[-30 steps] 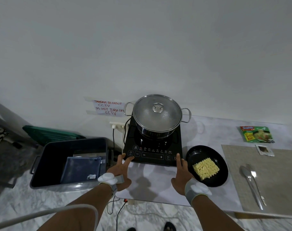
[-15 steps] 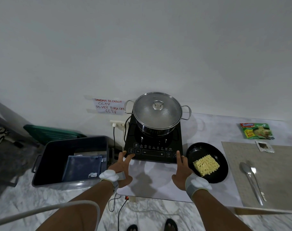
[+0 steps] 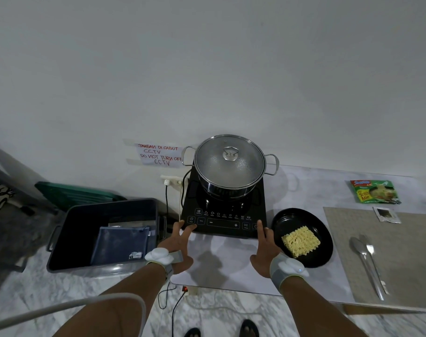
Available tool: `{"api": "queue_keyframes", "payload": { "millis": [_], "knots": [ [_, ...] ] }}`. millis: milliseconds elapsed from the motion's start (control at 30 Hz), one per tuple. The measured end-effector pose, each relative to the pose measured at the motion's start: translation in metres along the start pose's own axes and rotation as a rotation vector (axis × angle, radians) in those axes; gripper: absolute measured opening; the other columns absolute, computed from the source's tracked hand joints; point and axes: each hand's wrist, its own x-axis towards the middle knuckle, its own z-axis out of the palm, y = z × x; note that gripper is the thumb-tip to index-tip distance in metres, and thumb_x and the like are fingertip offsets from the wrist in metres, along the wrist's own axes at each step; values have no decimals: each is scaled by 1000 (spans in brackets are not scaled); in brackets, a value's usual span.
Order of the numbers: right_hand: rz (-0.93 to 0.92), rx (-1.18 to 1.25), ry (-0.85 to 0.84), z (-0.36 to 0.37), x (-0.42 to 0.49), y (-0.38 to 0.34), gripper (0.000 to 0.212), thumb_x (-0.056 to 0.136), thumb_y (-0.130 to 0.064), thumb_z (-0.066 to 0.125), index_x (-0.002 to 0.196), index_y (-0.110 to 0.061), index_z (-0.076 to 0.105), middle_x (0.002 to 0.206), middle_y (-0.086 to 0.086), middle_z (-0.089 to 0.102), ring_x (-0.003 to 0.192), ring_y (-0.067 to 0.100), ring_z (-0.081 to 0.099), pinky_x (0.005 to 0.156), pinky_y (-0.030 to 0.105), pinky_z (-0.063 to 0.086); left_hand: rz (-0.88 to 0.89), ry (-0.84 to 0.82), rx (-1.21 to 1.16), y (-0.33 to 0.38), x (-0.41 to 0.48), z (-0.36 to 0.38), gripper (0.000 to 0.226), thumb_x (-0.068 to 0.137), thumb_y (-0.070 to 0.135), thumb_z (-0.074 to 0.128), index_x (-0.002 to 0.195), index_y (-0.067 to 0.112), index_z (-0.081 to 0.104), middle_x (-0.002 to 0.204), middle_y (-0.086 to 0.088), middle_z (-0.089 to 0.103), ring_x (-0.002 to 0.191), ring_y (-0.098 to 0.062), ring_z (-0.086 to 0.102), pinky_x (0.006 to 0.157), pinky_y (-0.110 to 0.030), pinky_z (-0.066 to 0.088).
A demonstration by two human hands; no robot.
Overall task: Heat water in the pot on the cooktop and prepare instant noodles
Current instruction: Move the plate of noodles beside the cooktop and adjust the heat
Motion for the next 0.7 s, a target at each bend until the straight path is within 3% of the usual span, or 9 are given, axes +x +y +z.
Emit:
{"api": "queue_keyframes", "payload": {
  "millis": [433,700],
  "knots": [
    [18,-9,-13,-4,-2,-2,107,82,-32,58,150,-29,-24,158,-4,4,109,31,62,67,28,44,-27,-18,8,3,-2,-3,97,68,24,64,148,38,12,158,-3,1,92,-28,68,71,-33,58],
    [18,-67,-31,-6,-6,-4,102,87,-32,57,153,-20,-19,160,-2,1,127,31,52,90,34,51,-22,-17,0,5,-3,-4,97,69,25,66,149,38,12,159,-2,0,92,-27,69,73,-33,58]
  ]
}}
